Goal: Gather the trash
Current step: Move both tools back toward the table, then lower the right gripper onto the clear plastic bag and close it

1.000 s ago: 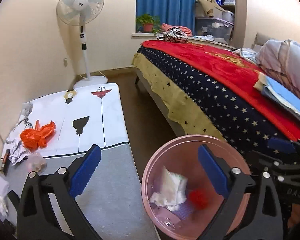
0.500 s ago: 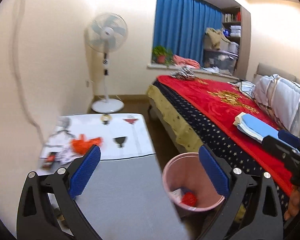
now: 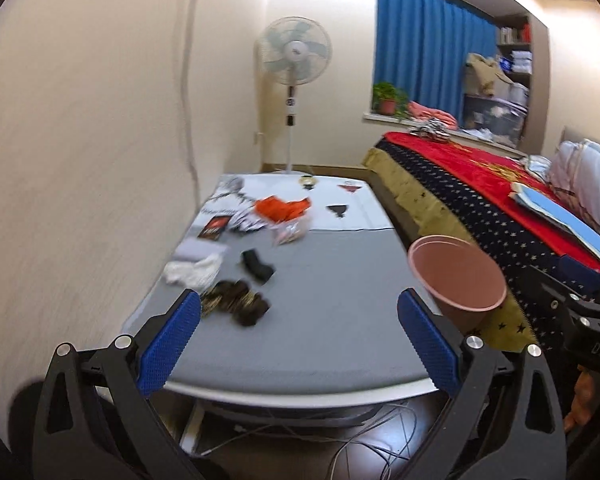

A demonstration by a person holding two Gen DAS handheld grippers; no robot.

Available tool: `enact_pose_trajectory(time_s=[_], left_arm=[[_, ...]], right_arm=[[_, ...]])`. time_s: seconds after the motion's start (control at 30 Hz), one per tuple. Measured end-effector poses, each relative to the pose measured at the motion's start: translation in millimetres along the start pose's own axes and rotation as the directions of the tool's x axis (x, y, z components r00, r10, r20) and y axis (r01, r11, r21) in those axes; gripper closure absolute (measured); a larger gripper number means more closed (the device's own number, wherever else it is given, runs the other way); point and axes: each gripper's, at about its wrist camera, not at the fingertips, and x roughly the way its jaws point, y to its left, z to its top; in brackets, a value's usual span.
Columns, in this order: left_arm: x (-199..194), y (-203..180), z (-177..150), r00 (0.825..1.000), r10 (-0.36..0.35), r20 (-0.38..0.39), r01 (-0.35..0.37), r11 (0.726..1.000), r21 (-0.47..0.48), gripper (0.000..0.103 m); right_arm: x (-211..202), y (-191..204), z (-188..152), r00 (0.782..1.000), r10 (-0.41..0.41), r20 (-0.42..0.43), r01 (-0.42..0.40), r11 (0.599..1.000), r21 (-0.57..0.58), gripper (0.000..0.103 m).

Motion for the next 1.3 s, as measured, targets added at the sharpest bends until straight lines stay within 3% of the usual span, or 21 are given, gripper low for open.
enact_pose_trajectory(time_s=[0.07, 0.23, 0.5, 0.8, 1.03, 1.3], left_arm=[[1.5, 6.6, -7.6, 1.0, 0.008, -0.027, -0.008, 1.0, -0.022, 0.008], [-3.5, 12.1, -8.4, 0.999, 0.047, 0.011, -0.047, 0.999, -0.01, 0.008], [-6.3, 20.7, -8.0, 0.996, 0.087, 0.012, -0.087, 0.996, -0.027, 0.008], [1.6, 31.8, -2.5, 0.995, 0.094, -0.028, -0.096, 0.993, -0.072, 0.008], [12.0, 43.3, 30.5, 0.992, 0.126, -0.007, -0.126, 0.991, -0.05, 0.008], [64.1, 64.4, 81.6, 0.983, 0.181, 0.002, -0.181, 0.982, -0.062, 0.008]], right_arm=[[-4.0, 7.5, -4.6, 1.0, 0.016, 0.007, -0.016, 0.999, -0.03, 0.005], [-5.9, 16.7, -8.4, 0.999, 0.045, 0.003, -0.045, 0.998, -0.042, 0.005], [0.7, 13.7, -10.8, 0.999, 0.048, -0.026, -0.049, 0.999, -0.025, 0.005], [13.0, 16.1, -8.1, 0.996, 0.07, -0.055, -0.07, 0.997, -0.012, 0.005], [34.8, 21.5, 22.7, 0.995, 0.086, -0.053, -0.087, 0.996, -0.02, 0.005], [114.8, 37.7, 79.6, 0.999, 0.053, 0.008, -0.053, 0.997, -0.06, 0.005]])
